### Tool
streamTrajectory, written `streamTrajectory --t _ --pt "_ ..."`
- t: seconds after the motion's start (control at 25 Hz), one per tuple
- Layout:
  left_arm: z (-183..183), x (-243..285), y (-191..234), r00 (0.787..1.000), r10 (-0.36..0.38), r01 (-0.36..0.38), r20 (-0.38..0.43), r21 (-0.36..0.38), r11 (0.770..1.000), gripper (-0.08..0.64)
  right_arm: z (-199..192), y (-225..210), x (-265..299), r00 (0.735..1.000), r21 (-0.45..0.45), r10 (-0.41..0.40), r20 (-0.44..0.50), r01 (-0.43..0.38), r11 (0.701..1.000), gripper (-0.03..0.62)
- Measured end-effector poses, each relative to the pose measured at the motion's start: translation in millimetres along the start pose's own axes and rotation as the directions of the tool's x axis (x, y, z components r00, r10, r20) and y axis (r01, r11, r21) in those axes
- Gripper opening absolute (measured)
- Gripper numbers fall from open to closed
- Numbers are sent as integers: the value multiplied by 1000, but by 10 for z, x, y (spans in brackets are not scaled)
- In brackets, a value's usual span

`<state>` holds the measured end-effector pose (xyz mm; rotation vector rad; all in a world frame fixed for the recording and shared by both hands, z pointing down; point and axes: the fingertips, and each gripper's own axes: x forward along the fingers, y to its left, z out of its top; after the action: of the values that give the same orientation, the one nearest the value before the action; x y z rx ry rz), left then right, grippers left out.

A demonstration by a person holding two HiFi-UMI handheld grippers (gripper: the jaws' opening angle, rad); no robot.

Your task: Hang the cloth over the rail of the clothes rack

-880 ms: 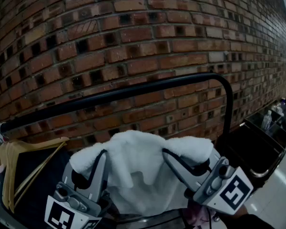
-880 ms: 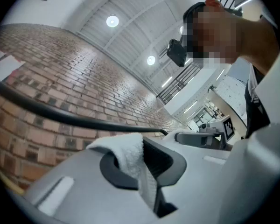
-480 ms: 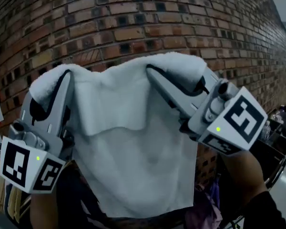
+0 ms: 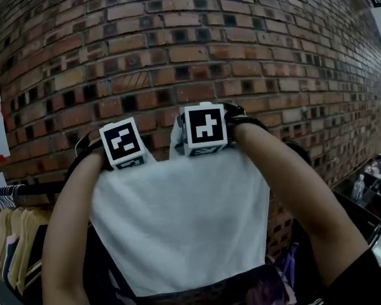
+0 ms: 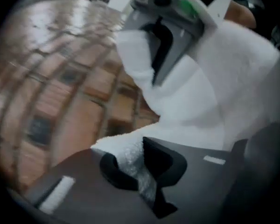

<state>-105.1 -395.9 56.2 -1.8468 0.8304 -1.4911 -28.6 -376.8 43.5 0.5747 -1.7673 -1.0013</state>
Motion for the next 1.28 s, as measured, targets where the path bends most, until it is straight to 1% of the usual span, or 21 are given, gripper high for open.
streamTrajectory --t 0.04,0.08,0.12,0.16,0.2,0.28,0.32,0.36,0.48,0.6,0.64,0.68,0.8,0.84,0.92,1.0,1.08,1.12,1.16,1.2,1.28 --pt "-137 187 -280 983 -170 168 -63 -35 985 18 -37 109 133 996 36 87 -13 -86 996 28" --pt "-211 278 -506 949 -307 300 -71 -91 949 18 -49 224 213 986 92 169 7 -169 981 29" --pt "-244 306 -650 916 -398 387 -48 -145 910 20 -64 339 266 969 151 244 36 -247 957 31" --pt "-260 306 -715 894 -447 436 -17 -186 880 25 -102 418 304 954 202 297 53 -301 932 43" --pt "-274 301 -717 885 -465 457 10 -211 864 51 -165 443 329 945 240 321 54 -325 915 60" --pt "-281 297 -607 889 -453 455 68 -235 859 113 -244 403 333 943 292 327 68 -332 897 121" --pt "-259 276 -556 891 -441 453 104 -249 856 174 -235 384 310 940 318 327 101 -342 884 154" --pt "-232 243 -522 891 -431 453 140 -266 851 200 -213 371 278 934 345 328 139 -356 869 177" --pt "-218 138 -447 884 -409 463 226 -299 835 235 -181 347 203 924 397 329 195 -381 835 193" --pt "-181 -17 -366 853 -385 497 352 -325 805 236 -223 397 211 922 399 356 153 -387 831 193" --pt "-172 -42 -351 850 -374 498 371 -333 801 236 -240 423 216 919 395 370 137 -393 830 193" --pt "-190 -35 -353 856 -370 489 361 -335 805 236 -245 426 214 918 388 374 131 -394 833 193" --pt "-336 57 -382 893 -367 439 261 -323 838 235 -248 383 184 928 388 349 129 -371 843 193" --pt "-361 53 -365 897 -359 430 258 -326 842 235 -276 371 181 934 383 339 112 -356 853 193" --pt "-359 11 -305 896 -329 423 297 -354 834 235 -334 353 188 943 373 320 86 -329 867 193" --pt "-381 25 -309 903 -323 413 284 -361 836 235 -306 306 177 952 358 286 109 -306 882 193" --pt "-370 51 -298 917 -303 378 261 -318 869 235 -158 175 97 955 350 213 204 -274 896 193" --pt "-320 24 -229 922 -262 344 284 -292 893 235 -66 94 27 950 346 167 264 -255 903 193" --pt "-241 -44 -122 921 -203 300 333 -272 914 235 30 2 -62 938 344 114 327 -230 910 193" --pt "-146 -147 2 907 -134 253 400 -262 931 233 125 -96 -168 920 346 54 388 -200 917 193" --pt "27 -422 247 849 16 150 529 -269 951 233 291 -289 -401 873 354 -76 482 -115 928 193"
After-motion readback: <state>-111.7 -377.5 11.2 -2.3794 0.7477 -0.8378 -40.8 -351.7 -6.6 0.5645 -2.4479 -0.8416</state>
